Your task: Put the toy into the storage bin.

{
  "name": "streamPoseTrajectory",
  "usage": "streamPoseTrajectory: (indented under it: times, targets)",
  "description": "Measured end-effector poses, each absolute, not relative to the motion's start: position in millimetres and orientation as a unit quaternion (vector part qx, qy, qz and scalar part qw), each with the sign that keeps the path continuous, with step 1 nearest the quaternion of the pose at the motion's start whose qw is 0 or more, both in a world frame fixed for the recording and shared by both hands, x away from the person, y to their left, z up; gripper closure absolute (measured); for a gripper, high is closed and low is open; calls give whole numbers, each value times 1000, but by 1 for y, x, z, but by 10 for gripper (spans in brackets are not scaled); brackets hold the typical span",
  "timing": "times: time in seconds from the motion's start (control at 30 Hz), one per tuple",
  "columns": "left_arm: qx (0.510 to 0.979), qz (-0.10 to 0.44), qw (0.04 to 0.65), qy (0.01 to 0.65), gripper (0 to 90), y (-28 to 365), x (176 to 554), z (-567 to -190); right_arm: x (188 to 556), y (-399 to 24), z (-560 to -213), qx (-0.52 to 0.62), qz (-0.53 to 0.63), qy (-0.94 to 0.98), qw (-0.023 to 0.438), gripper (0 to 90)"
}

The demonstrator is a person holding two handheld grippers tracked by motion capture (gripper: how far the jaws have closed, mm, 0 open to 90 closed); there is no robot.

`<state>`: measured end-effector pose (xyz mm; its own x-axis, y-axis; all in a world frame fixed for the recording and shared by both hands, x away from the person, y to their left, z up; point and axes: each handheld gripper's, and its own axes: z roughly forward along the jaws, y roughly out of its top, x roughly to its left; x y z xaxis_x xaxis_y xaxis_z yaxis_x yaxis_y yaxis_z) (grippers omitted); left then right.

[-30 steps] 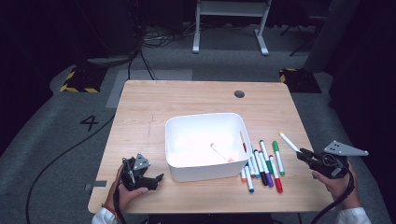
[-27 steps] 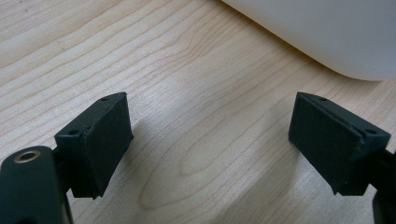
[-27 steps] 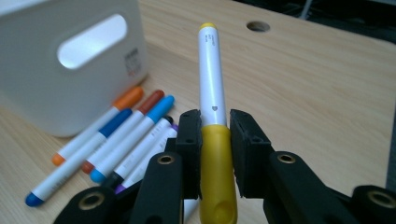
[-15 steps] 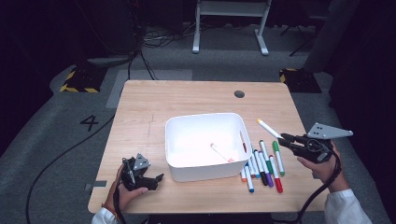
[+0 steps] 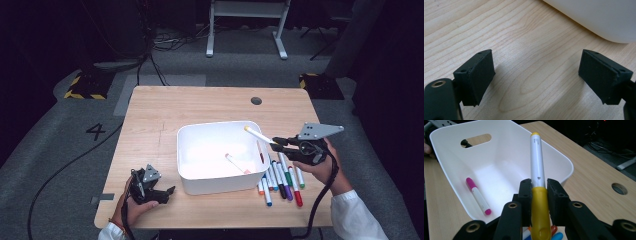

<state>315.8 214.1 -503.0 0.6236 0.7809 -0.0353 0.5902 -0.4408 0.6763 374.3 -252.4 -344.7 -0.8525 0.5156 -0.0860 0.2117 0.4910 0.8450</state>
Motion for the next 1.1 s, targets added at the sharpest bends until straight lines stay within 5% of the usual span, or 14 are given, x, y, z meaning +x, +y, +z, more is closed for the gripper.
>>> streamPoseTrajectory:
  times: [1.1]
  targets:
    - [837,142,334,409,135,214,316,-503,394,-139,-366,53,346,934,69,747]
